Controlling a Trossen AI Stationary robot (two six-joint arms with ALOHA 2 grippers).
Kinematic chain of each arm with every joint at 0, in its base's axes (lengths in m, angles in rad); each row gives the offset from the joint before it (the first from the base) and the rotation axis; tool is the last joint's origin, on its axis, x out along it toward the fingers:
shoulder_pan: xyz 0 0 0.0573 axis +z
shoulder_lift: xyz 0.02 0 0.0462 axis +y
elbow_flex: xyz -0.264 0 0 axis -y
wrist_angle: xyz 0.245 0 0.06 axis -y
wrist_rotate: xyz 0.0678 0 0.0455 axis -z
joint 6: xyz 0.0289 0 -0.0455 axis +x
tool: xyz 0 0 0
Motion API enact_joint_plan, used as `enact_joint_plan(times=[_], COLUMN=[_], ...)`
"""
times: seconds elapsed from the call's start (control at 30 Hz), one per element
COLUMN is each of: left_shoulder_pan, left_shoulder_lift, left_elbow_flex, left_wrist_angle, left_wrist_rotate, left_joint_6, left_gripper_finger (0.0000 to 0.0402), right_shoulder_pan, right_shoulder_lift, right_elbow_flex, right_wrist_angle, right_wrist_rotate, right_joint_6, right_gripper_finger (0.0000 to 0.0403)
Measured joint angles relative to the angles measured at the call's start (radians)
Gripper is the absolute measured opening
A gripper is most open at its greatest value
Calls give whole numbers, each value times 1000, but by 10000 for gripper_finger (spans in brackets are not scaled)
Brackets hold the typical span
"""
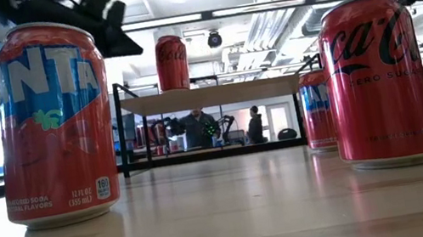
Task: Place canned beverage on shelf
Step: Put the top red and black soda can on the shelf
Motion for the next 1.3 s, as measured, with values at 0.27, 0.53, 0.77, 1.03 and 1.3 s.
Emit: enact_joint_plan(times=[0.27, 0.53, 0.77, 1.03, 1.3], left_shoulder_pan=[63, 84, 66, 71, 82], left_shoulder_lift=[178, 347, 450, 446, 318], left_elbow_flex=[0, 53, 126, 174, 175], left_wrist_angle=[187, 332, 412, 350, 165], left_wrist_rotate=[123, 219, 280, 307, 307], left_joint_6=[-59, -85, -102, -74, -12], left_gripper_finger=[2, 1, 0, 0, 0], right_shoulder_pan=[0, 0, 0, 0, 0], right_shoulder_lift=[1, 73, 152, 235, 491], right_elbow_flex=[13, 14, 16, 54, 230], right_wrist_angle=[-46, -66, 13, 31, 28], right_wrist_rotate=[115, 288, 372, 443, 375], right_joint_6=[3, 52, 92, 145, 159], right_gripper_finger=[0, 0, 0, 26, 56])
